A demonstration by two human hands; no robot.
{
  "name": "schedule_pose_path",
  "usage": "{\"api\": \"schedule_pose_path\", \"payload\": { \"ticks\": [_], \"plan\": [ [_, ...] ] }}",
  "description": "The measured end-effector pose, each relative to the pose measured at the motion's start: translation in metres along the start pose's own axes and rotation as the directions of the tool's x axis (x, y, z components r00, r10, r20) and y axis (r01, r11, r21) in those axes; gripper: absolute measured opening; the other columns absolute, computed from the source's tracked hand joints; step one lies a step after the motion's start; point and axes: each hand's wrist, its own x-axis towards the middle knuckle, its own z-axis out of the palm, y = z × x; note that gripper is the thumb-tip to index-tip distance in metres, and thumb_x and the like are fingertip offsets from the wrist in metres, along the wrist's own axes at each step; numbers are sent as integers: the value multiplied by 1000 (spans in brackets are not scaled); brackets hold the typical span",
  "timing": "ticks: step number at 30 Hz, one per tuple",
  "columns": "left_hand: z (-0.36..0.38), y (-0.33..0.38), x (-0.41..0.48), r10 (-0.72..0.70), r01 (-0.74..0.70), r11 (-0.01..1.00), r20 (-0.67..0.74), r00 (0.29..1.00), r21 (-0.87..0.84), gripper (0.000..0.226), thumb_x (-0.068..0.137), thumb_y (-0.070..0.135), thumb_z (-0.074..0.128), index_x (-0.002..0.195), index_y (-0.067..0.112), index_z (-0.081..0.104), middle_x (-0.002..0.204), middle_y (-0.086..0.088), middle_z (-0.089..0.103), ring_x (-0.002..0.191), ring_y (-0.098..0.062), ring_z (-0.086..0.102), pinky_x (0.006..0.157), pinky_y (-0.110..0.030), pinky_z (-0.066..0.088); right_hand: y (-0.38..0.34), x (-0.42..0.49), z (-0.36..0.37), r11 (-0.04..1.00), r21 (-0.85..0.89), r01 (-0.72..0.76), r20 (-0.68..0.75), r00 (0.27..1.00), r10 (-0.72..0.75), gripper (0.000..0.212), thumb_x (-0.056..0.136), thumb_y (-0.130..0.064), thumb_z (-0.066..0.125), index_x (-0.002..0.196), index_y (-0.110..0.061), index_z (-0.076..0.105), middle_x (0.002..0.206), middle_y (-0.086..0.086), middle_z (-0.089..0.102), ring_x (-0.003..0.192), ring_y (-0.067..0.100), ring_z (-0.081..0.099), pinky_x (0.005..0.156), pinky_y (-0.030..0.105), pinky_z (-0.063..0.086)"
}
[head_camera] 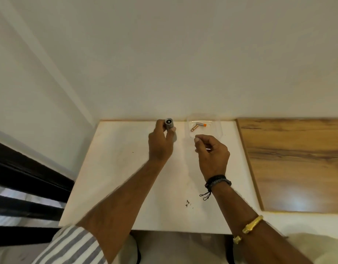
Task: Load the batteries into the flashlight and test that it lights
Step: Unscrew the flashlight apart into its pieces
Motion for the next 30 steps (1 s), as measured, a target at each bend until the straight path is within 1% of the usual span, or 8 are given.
{"api": "schedule_pose_path", "payload": {
  "ticks": [3,8,10,12,16,20,25,30],
  "plan": [
    [-11,8,-42,106,-107,994,109,988,2,17,100,18,56,116,12,53,102,6,65,90,-13,64,73,-13,49,-6,-19,-12,999,39,-22,-3,1000,22,9,92,-18,72,99,-18,78,86,-5,77,78,17,73,71,41,64],
    [-31,10,-101,195,-214,974,219,956,70,22,101,23,54,122,16,57,109,3,66,97,-15,56,80,-24,48,-15,-59,-37,993,102,-53,43,998,48,9,94,-22,71,97,-18,77,79,-3,76,73,18,73,59,32,63],
    [-36,10,-123,221,-256,959,241,945,123,26,101,22,55,125,16,59,112,0,66,98,-14,50,79,-22,44,-16,-76,-50,998,50,-42,93,995,37,12,96,-28,67,94,-20,77,76,-4,75,65,14,70,54,29,60],
    [-40,7,-144,251,-301,940,274,928,161,26,100,20,57,125,14,60,112,-3,65,99,-15,48,80,-26,46,-14,-93,-60,999,-31,-31,154,987,36,21,97,-40,65,89,-23,75,69,-5,73,57,9,67,51,24,54],
    [-42,5,-175,285,-383,893,361,888,237,22,97,12,62,119,10,63,111,-6,66,102,-21,50,81,-35,53,-10,-117,-68,957,-291,3,259,963,76,42,97,-57,54,85,-20,71,65,-5,70,61,10,67,64,31,55],
    [-41,11,-184,340,-459,851,397,852,255,22,95,11,61,116,7,64,109,-8,67,102,-25,53,79,-37,54,-7,-125,-68,901,-431,48,288,954,86,52,104,-52,40,82,-13,66,72,2,68,68,22,65,67,41,54],
    [-40,9,-187,313,-452,850,430,847,272,26,94,6,58,118,8,63,112,-8,68,96,-25,57,83,-36,49,0,-125,-68,831,-543,125,279,960,37,51,108,-43,30,86,-12,65,76,4,69,70,23,63,64,34,48],
    [-37,6,-185,262,-396,884,438,860,248,21,90,4,56,109,7,64,101,-9,70,87,-24,57,79,-42,53,1,-127,-65,815,-554,169,294,956,2,47,108,-41,30,92,-10,62,74,3,66,66,22,60,60,33,46]
  ]
}}
